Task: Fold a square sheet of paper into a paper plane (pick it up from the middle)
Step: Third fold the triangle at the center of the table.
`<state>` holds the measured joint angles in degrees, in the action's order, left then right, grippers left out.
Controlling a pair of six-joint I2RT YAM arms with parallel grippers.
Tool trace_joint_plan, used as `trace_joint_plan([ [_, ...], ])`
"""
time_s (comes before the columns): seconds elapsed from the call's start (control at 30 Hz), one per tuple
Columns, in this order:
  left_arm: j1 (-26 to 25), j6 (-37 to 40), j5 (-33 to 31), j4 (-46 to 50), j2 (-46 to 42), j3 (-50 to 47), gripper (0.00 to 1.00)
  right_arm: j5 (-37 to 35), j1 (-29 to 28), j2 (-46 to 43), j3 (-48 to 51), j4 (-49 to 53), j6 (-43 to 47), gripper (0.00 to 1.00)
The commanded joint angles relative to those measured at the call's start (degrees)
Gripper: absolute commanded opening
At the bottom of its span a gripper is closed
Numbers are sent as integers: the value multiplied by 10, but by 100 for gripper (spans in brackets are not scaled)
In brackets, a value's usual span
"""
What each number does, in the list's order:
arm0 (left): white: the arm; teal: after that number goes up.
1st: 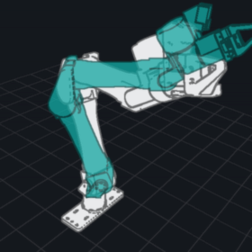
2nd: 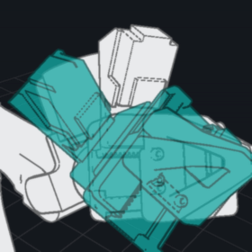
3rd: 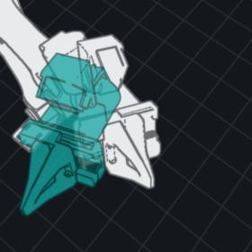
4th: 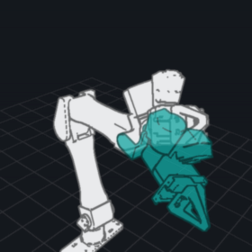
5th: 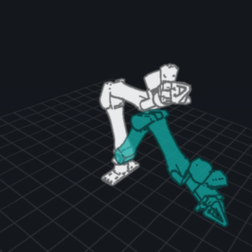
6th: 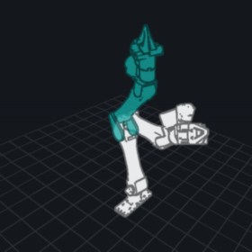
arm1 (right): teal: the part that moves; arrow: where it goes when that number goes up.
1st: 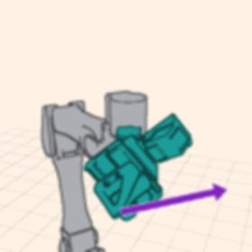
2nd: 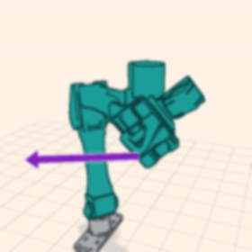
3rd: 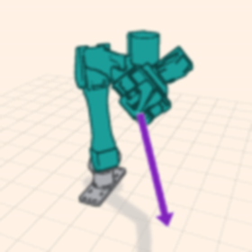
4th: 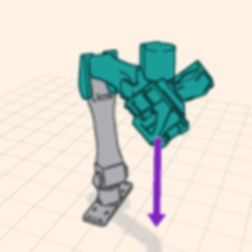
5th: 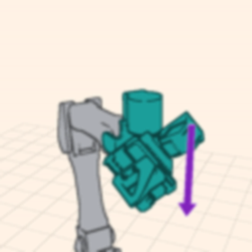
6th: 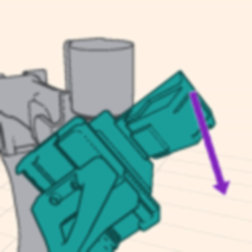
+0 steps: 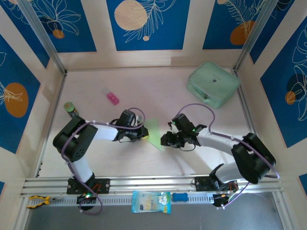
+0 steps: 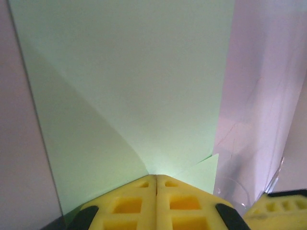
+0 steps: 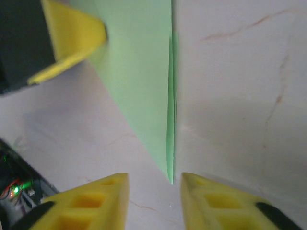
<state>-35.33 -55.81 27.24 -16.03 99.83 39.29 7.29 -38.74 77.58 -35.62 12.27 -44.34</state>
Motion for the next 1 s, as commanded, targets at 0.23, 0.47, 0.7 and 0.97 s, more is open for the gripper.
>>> trace_joint_plan([
  [0.23,-19,-9,-50,53,-41,-19,1,-119,-15,-92,15,14,-20,59],
  [0.47,-20,14,-46,72,-59,-11,3,-119,-24,-74,11,3,-24,60],
  [0.7,-19,54,-69,121,-111,-1,18,-102,-49,-23,2,-54,9,56],
  [0.97,20,55,-48,110,-151,-39,25,6,-16,73,-18,-112,-2,49],
])
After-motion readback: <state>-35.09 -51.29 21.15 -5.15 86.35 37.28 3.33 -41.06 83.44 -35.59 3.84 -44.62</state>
